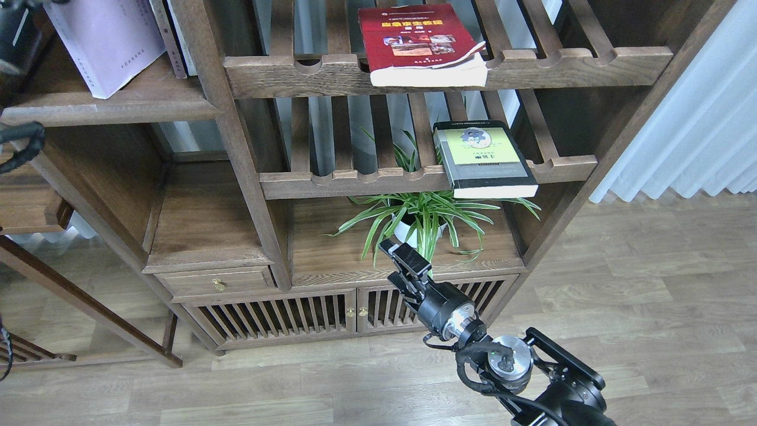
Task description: Organize books on shelf
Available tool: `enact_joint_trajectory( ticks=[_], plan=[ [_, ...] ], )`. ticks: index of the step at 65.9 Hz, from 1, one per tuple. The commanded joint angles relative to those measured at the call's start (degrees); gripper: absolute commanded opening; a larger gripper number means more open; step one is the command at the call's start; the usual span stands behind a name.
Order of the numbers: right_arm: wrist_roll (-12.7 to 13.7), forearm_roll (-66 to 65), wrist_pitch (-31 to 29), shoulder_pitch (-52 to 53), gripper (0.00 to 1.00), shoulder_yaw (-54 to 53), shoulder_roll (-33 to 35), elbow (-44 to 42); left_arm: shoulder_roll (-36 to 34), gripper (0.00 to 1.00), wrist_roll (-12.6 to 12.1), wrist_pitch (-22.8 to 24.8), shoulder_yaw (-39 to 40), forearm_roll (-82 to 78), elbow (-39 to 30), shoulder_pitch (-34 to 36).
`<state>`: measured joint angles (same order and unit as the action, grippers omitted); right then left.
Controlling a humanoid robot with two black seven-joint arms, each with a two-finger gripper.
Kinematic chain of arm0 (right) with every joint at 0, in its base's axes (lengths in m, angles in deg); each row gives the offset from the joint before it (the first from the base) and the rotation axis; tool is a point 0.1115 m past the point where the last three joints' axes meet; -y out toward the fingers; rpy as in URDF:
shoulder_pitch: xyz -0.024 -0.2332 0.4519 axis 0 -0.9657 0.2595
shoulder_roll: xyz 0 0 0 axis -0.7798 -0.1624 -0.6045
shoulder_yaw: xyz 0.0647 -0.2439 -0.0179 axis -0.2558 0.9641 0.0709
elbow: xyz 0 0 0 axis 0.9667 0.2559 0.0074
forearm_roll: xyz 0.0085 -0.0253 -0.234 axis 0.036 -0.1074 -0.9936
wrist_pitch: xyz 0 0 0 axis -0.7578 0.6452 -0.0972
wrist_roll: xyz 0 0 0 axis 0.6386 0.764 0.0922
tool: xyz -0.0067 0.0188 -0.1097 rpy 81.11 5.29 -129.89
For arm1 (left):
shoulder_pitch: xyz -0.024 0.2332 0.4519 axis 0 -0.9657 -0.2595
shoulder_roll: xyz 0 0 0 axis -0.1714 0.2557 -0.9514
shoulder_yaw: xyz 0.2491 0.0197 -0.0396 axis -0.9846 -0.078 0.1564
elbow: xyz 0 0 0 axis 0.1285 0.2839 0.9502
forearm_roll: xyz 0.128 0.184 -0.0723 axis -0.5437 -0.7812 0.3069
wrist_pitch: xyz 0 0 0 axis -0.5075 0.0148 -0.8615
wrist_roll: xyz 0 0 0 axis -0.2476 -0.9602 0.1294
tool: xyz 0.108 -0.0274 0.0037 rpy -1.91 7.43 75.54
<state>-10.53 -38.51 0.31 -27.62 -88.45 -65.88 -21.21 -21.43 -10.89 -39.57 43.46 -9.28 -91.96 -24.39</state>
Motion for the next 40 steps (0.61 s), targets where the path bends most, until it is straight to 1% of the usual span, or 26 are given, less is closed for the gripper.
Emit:
enact_joint_trajectory(
  ticks=[1,7,12,13,18,19,21,31,32,35,40],
  plan=[
    [0.00,0.01,0.01,-0.06,0.99,-0.02,0.00,0.03,0.66,0.46,0.22,0.00,0.02,2.70,-0.99,0.60],
    [0.00,0.01,-0.08,-0.15,0.99,-0.02,0.00,0.03,1.27,0.47,0.13,0.00,0.10,6.92,-2.22,0.60],
    [0.00,0.01,-0.17,-0.15,0.99,-0.02,0.00,0.12,2.59,0.50,0.13,0.00,0.10,11.14,-3.10,0.69],
    [0.00,0.01,-0.17,-0.15,0.99,-0.02,0.00,0.12,3.46,0.52,0.13,0.00,0.10,12.88,-3.19,0.69],
    [0.00,0.01,-0.17,-0.15,0.99,-0.11,0.00,0.21,4.61,0.57,0.04,0.00,0.19,17.37,-3.19,0.60],
    [0.00,0.10,-0.17,-0.15,0.99,-0.28,0.00,0.38,5.05,0.62,-0.05,0.00,0.19,19.82,-3.19,0.60],
    [0.00,0.10,-0.17,-0.15,0.99,-0.63,0.00,0.47,5.14,0.66,-0.22,0.00,0.11,21.59,-3.19,0.60],
    [0.00,0.10,-0.17,-0.15,0.99,-1.25,0.00,0.65,5.14,0.76,-0.31,0.00,0.10,26.52,-3.19,0.34],
    [0.00,0.10,-0.17,-0.15,0.99,-1.25,0.00,0.65,5.14,0.79,-0.31,0.00,0.10,27.22,-3.19,0.34],
    [0.00,0.10,-0.26,-0.15,0.99,-1.25,0.00,0.73,5.23,0.83,-0.31,0.00,-0.07,28.98,-3.36,0.34],
    [0.00,0.10,-0.17,-0.15,0.99,-1.34,0.00,0.73,5.58,0.88,-0.31,0.00,-0.07,31.62,-3.54,0.34]
  ],
)
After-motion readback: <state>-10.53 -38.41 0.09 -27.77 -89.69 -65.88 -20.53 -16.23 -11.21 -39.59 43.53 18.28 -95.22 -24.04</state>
